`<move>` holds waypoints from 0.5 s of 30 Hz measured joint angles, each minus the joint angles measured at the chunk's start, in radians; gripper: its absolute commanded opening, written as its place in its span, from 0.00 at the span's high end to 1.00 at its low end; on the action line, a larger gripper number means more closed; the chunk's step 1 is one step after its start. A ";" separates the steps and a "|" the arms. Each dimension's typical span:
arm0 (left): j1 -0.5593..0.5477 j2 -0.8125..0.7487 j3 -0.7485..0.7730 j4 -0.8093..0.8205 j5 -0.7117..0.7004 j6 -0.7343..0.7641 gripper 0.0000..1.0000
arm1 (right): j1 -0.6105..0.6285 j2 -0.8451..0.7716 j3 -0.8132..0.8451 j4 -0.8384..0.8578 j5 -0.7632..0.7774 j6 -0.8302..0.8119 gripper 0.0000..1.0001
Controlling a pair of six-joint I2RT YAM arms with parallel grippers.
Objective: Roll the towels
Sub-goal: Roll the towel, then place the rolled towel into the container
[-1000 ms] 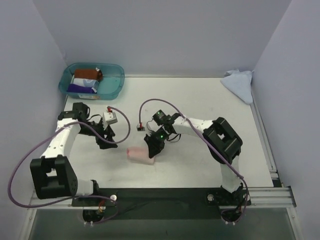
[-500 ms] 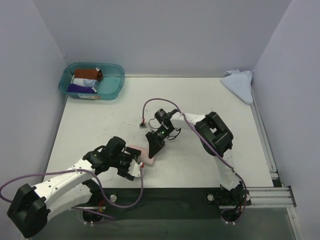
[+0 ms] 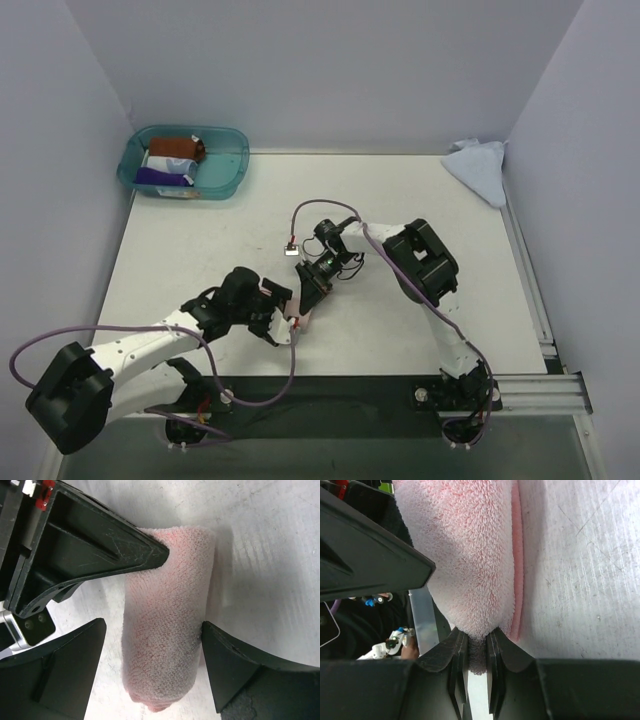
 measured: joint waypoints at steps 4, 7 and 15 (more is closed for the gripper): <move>-0.002 0.061 0.000 0.037 0.019 0.025 0.19 | -0.003 0.007 0.005 -0.011 -0.007 0.000 1.00; -0.008 0.133 0.006 0.041 0.027 0.027 0.27 | -0.004 0.014 0.011 -0.019 -0.012 0.001 1.00; -0.014 0.301 0.146 -0.031 0.034 -0.012 0.74 | -0.014 0.023 0.018 -0.044 -0.009 0.010 0.82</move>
